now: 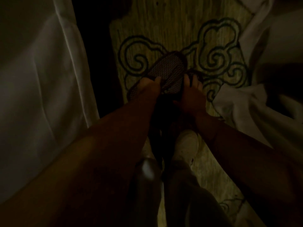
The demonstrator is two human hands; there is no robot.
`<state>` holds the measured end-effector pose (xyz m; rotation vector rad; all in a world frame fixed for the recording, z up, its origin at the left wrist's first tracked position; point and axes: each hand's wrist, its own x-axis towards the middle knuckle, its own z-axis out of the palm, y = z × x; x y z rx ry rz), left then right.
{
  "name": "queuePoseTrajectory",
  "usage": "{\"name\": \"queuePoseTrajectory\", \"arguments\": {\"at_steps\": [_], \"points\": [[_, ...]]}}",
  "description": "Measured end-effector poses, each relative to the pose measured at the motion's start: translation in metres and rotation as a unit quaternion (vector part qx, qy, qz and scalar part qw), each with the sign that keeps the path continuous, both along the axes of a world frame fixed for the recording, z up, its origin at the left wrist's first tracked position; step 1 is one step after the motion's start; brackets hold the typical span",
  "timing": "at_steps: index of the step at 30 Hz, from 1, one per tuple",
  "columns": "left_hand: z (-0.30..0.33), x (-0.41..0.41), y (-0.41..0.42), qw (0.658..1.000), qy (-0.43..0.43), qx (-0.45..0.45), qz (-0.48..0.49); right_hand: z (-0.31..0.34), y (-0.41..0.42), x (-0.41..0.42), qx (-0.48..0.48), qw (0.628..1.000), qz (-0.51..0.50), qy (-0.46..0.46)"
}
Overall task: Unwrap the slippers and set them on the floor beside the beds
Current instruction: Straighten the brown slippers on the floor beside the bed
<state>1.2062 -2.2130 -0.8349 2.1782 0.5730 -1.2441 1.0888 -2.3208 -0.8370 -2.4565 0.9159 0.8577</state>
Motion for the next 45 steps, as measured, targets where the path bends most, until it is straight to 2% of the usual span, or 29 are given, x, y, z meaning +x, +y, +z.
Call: {"name": "queuePoseTrajectory", "arguments": {"at_steps": [3,5,9,11,13,17,20,27,31,33,35,37,39,41,43,45], "points": [[-0.011,-0.006,0.003,0.998,0.015,-0.007,0.061,-0.004,-0.007,-0.004,-0.055,0.998,0.006,-0.006],[-0.011,-0.012,0.002,0.995,0.019,0.003,0.094,-0.01,-0.014,-0.004,-0.058,0.998,0.019,-0.014],[-0.01,-0.021,-0.009,0.976,0.031,-0.056,0.207,-0.011,-0.023,0.003,-0.092,0.994,0.034,-0.036],[-0.011,-0.016,-0.004,0.968,0.041,-0.055,0.24,-0.011,-0.019,0.005,-0.109,0.992,0.041,-0.042],[-0.014,-0.011,0.004,0.97,0.052,-0.041,0.234,-0.011,-0.014,0.007,-0.102,0.993,0.05,-0.035],[-0.012,-0.008,0.007,0.97,0.0,-0.07,0.233,-0.016,-0.006,0.007,-0.076,0.996,0.025,-0.037],[-0.012,-0.004,0.003,0.976,0.009,-0.068,0.206,-0.021,-0.01,0.009,-0.084,0.996,0.002,-0.039],[-0.011,-0.013,0.004,0.939,0.024,-0.105,0.326,-0.032,-0.017,-0.004,-0.101,0.989,-0.099,-0.033],[-0.011,-0.013,0.003,0.948,0.048,-0.119,0.293,-0.039,-0.001,-0.021,-0.083,0.989,-0.111,-0.055],[-0.016,-0.012,0.0,0.967,0.073,-0.12,0.21,-0.041,0.005,-0.027,-0.065,0.992,-0.106,-0.018],[-0.019,-0.007,0.001,0.983,0.078,-0.11,0.126,-0.039,0.004,-0.021,-0.069,0.986,-0.151,-0.007],[-0.018,-0.004,0.001,0.988,0.078,-0.105,0.085,-0.034,-0.01,-0.016,-0.043,0.987,-0.157,-0.009],[-0.021,-0.003,0.004,0.991,0.061,-0.1,0.072,-0.035,-0.031,-0.014,0.03,0.989,-0.147,0.0],[-0.017,-0.006,0.002,0.988,0.019,-0.109,0.107,-0.029,-0.048,-0.013,0.088,0.979,-0.182,0.016],[-0.013,-0.01,-0.005,0.984,-0.001,-0.13,0.122,-0.024,-0.053,-0.014,0.117,0.961,-0.25,-0.003],[-0.009,-0.006,-0.019,0.986,-0.027,-0.145,0.078,-0.018,-0.053,-0.014,0.105,0.956,-0.275,-0.01]]}}
